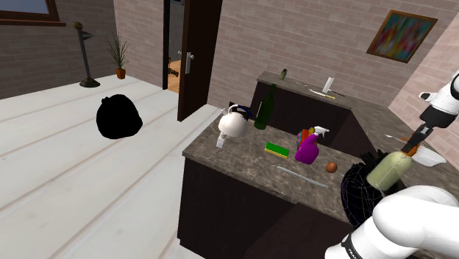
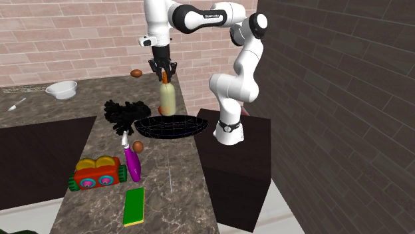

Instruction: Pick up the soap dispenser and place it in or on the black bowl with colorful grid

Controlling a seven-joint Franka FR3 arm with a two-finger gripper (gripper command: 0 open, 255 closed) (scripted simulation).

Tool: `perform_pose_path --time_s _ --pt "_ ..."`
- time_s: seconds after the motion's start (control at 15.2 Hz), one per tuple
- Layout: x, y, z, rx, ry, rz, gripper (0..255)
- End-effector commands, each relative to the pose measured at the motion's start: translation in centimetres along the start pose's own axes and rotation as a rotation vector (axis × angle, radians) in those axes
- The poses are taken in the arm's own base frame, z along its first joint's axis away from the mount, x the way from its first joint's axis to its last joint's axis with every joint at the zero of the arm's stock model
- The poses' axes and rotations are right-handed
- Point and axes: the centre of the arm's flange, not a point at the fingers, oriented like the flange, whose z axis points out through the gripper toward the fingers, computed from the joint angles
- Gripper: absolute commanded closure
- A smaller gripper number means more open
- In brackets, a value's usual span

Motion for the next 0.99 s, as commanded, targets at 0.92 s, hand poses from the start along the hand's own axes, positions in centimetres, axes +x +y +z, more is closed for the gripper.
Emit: perform_pose_path --time_s 0.92 --pt "-0.2 -0.1 5.1 0.0 0.0 0.0 255"
